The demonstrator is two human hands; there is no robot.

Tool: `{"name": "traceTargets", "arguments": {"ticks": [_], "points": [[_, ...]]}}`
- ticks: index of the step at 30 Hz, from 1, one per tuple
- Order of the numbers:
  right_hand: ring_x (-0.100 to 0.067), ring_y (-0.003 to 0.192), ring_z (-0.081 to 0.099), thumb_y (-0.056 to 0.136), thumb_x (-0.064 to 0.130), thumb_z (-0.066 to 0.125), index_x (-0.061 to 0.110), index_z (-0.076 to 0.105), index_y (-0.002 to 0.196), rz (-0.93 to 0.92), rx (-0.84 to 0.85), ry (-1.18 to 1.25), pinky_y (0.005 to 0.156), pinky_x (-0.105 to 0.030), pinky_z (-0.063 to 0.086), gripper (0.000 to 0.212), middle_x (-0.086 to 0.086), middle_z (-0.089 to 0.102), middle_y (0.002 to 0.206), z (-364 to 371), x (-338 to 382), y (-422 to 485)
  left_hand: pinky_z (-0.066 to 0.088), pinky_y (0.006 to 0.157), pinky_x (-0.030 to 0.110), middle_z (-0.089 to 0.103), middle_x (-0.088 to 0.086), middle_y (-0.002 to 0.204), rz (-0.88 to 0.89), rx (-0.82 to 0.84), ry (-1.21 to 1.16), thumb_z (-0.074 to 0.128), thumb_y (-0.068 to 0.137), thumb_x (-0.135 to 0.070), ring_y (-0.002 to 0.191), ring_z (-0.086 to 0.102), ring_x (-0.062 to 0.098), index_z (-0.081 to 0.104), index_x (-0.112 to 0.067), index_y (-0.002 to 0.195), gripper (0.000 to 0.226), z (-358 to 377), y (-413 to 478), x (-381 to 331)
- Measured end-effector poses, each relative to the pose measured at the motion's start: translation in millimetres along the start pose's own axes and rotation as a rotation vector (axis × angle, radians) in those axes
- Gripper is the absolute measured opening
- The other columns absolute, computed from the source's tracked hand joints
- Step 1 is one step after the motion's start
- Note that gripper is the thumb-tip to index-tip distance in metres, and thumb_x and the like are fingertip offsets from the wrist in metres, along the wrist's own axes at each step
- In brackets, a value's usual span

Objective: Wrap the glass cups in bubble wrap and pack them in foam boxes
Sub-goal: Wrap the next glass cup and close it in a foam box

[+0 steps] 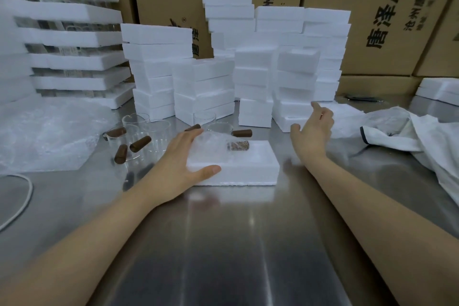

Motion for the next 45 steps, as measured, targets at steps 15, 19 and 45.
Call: {"name": "traceTargets", "arguments": {"ticks": [15, 19, 45], "points": [[-0.036, 0.142, 0.01, 0.09, 0.039, 0.056, 0.015, 0.042, 0.136, -0.121, 0.179, -0.349, 0.105, -0.055, 0.031, 0.054, -0.011, 0.018, 0.152, 5.2, 73.0, 135.9, 0.028, 0.095, 0.019, 0.035, -0.031, 0.126, -0.01, -0.055, 0.024, 0.058, 0.062, -0.079, 0.119, 0.03, -0.013, 0.035, -0.042, 0.134, 0.084, 1.5, 11.4, 6.9], [-0.027, 0.136, 0.026, 0.095, 0.037, 0.053, 0.008, 0.047, 0.129, -0.183, -0.068, -0.102, 0.095, -0.042, 0.044, 0.046, -0.01, 0.034, 0.143, -13.4, 83.4, 118.2, 0.027, 0.096, 0.019, 0.038, -0.026, 0.13, -0.009, -0.077, 0.03, 0.061, 0.065, -0.073, 0.118, 0.031, -0.011, 0.037, -0.04, 0.135, 0.081, 0.7, 14.5, 9.8], [-0.023, 0.091, 0.063, 0.092, 0.016, 0.057, 0.019, 0.045, 0.124, 0.564, 0.381, 1.598, 0.065, -0.028, 0.055, 0.034, -0.013, 0.055, 0.13, -16.1, 55.2, -74.1, 0.031, 0.081, -0.004, 0.046, -0.014, 0.131, -0.094, -0.129, -0.237, 0.066, 0.08, -0.05, 0.107, 0.042, -0.018, 0.037, -0.03, 0.135, 0.064, -4.7, 3.6, 5.6]]}}
Point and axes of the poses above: each hand's wrist, its own y-axis towards the middle knuckle, its own z-axis out of the palm, x = y × z, the point moved 6 cm from there along y, towards the middle knuckle
